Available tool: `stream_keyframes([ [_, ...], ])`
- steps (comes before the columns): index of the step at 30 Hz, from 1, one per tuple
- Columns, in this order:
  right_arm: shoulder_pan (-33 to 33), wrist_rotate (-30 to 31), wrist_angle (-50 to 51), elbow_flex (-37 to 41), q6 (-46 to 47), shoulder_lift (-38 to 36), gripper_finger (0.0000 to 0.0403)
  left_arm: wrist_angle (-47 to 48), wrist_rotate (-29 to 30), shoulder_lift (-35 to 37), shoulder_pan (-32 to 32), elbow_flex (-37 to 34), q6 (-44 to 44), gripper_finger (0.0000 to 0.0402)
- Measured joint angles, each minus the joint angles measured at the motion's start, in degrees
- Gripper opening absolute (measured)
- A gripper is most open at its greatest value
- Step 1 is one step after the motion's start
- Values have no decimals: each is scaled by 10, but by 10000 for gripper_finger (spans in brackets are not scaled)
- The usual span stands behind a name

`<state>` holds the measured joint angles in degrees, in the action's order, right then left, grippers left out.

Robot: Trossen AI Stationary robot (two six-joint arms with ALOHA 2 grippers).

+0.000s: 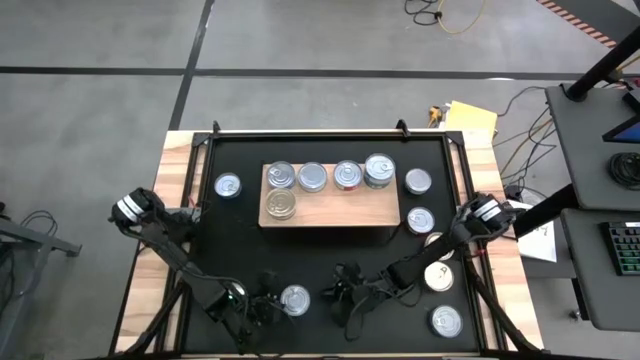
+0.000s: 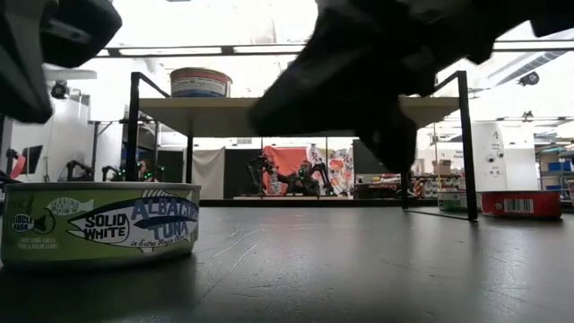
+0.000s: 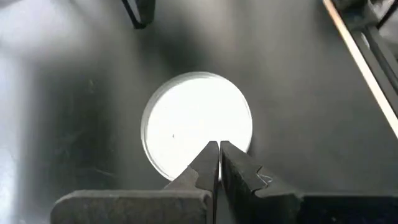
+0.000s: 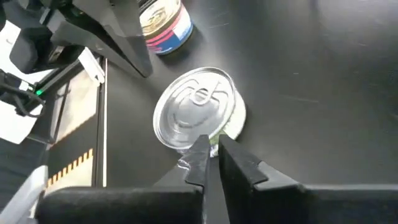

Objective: Stack canned seafood by type on shelf
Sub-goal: Put the green tuna can on the shelf

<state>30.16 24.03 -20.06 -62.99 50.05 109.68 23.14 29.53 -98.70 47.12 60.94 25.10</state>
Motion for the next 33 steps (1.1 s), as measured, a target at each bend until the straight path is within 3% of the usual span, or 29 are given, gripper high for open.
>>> stream_keyframes([
  [6, -8, 0, 10, -63, -27, 38, 72, -6, -3, -28, 1, -1, 1, 0],
  [10, -13, 1, 68, -86, -16, 44, 109, -6, -2, -40, 3, -1, 5, 0],
  [21, -19, 0, 100, -93, 25, 59, 197, -32, 13, -42, 9, -20, 28, 0],
  [33, -25, -20, 90, -97, 38, 67, 259, -61, 35, -41, 16, -41, 51, 0],
])
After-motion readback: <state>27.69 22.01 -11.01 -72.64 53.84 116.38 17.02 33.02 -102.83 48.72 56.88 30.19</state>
